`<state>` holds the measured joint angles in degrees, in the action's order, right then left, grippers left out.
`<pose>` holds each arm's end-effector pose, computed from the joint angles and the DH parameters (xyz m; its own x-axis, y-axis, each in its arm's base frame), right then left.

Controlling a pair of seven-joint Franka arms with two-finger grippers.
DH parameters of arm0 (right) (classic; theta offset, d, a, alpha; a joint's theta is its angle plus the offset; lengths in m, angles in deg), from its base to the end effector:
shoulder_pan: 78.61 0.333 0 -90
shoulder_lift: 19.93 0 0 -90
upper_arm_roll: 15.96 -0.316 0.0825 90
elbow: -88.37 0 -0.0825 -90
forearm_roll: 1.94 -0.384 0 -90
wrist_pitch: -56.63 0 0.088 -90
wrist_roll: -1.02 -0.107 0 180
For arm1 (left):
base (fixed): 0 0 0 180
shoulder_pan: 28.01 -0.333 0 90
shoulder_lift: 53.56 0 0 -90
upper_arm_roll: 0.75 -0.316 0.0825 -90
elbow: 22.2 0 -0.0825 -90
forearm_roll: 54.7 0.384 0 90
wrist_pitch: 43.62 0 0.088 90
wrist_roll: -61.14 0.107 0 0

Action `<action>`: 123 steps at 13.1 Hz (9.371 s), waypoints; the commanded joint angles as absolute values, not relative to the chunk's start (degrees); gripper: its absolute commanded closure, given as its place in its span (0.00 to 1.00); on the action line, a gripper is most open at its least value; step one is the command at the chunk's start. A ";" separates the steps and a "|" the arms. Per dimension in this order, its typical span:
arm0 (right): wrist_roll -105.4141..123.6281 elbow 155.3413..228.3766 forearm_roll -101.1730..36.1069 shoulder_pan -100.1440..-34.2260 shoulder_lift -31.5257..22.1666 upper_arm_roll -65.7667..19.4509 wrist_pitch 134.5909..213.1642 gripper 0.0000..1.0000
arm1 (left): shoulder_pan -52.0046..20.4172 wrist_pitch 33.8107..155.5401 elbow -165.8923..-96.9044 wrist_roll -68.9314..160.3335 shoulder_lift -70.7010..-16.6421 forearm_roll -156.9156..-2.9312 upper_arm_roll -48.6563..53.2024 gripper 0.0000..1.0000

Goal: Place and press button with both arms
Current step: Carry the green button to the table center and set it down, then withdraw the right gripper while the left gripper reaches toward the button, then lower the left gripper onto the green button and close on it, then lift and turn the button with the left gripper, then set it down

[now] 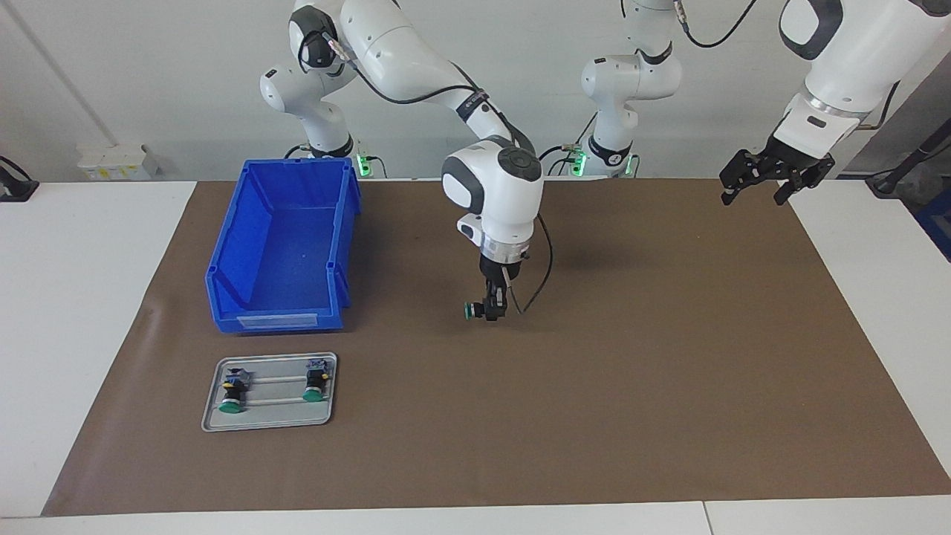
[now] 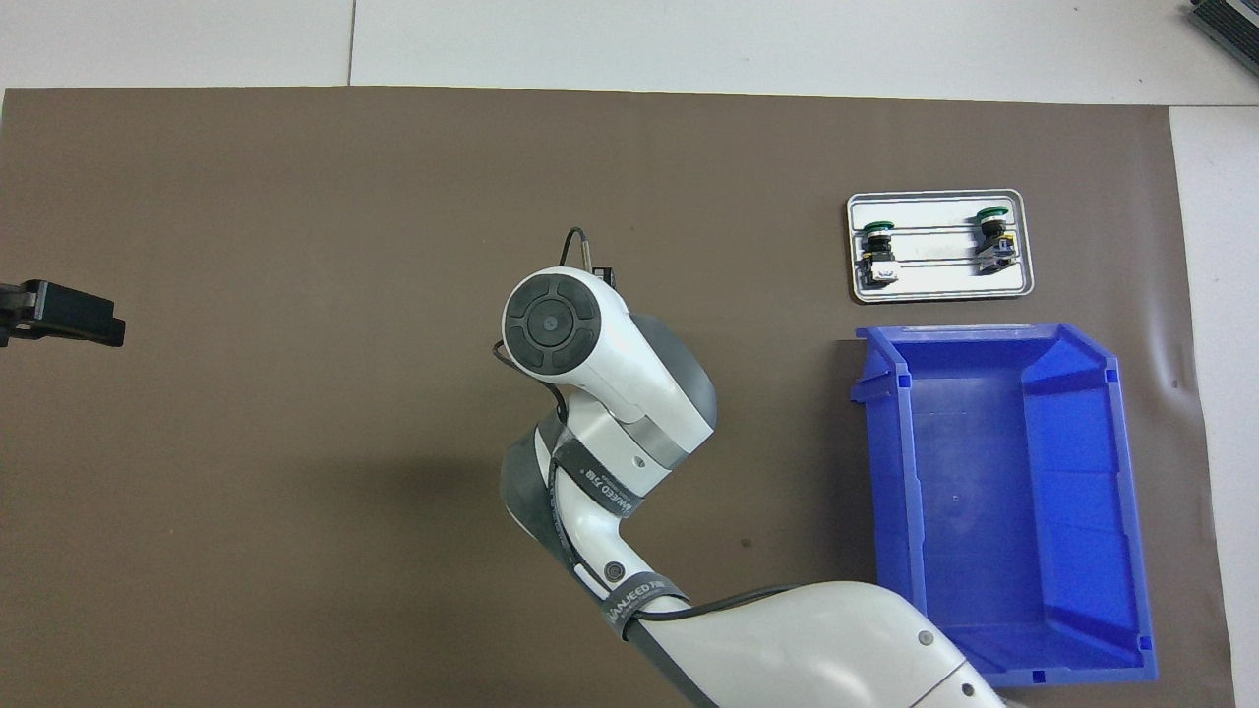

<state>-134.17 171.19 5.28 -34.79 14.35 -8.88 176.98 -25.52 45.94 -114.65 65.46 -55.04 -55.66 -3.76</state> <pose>0.5705 0.4387 0.3476 -0.0707 -0.9934 0.0904 -0.9848 0.0551 -0.1649 0.5450 0.0035 0.6179 0.9975 -0.0664 -0.0232 -0.0660 -0.9976 0.0199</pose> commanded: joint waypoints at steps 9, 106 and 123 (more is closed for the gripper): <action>-145.14 177.93 6.76 -31.33 14.61 -8.93 183.54 1.00 | -25.99 47.00 -116.68 65.63 -56.81 -54.70 -3.39 0.00; -9.88 177.84 -0.98 -76.15 -21.60 -13.94 140.30 0.00 | -15.35 93.74 -144.17 159.86 -44.14 -125.65 -0.49 1.00; -9.88 177.76 -0.89 -76.15 -21.60 -13.94 140.30 0.00 | -20.63 80.22 -167.66 214.42 -50.92 -172.12 -0.58 1.00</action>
